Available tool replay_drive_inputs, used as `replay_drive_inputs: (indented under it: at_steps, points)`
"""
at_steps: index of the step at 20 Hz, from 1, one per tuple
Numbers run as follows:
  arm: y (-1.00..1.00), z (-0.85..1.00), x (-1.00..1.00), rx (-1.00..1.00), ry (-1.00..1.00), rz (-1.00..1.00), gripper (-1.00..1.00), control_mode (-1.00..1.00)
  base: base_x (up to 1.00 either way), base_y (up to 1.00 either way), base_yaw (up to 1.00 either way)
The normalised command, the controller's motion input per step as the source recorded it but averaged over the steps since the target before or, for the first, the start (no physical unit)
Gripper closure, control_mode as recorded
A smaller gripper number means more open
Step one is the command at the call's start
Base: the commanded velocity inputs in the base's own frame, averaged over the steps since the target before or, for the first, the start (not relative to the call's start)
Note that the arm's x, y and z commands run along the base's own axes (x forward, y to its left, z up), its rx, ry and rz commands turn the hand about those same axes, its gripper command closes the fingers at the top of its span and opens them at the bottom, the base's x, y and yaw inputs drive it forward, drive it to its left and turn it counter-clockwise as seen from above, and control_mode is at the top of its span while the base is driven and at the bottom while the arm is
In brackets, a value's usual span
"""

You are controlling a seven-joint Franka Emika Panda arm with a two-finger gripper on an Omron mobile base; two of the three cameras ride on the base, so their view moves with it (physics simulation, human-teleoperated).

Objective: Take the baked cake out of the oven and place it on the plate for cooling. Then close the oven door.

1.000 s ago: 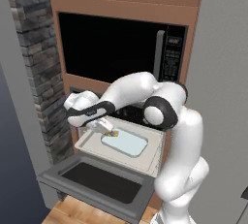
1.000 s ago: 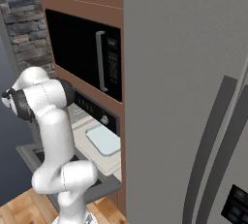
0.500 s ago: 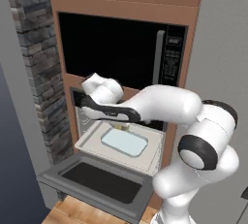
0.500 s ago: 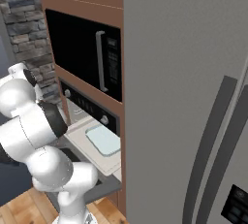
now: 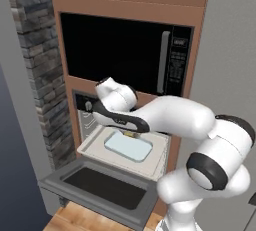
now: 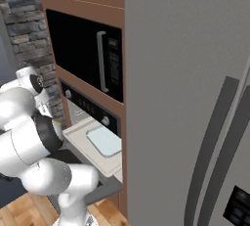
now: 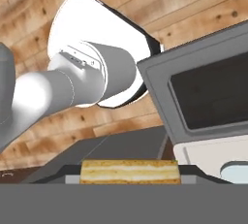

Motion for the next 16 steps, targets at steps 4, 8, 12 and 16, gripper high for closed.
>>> replay_drive_inputs:
  at_steps: [4, 8, 12, 16]
  points:
    - [0.00, 0.00, 0.00, 0.00, 0.00, 0.00, 1.00, 1.00, -0.84, -0.09, 0.00]
    - [0.00, 0.00, 0.00, 0.00, 0.00, 0.00, 1.00, 1.00, -0.74, -0.04, 0.00]
    - [0.00, 0.00, 0.00, 0.00, 0.00, 0.00, 1.00, 1.00, -0.35, -0.01, 0.01]
    - [0.00, 0.00, 0.00, 0.00, 0.00, 0.00, 1.00, 1.00, -0.21, -0.10, -0.37]
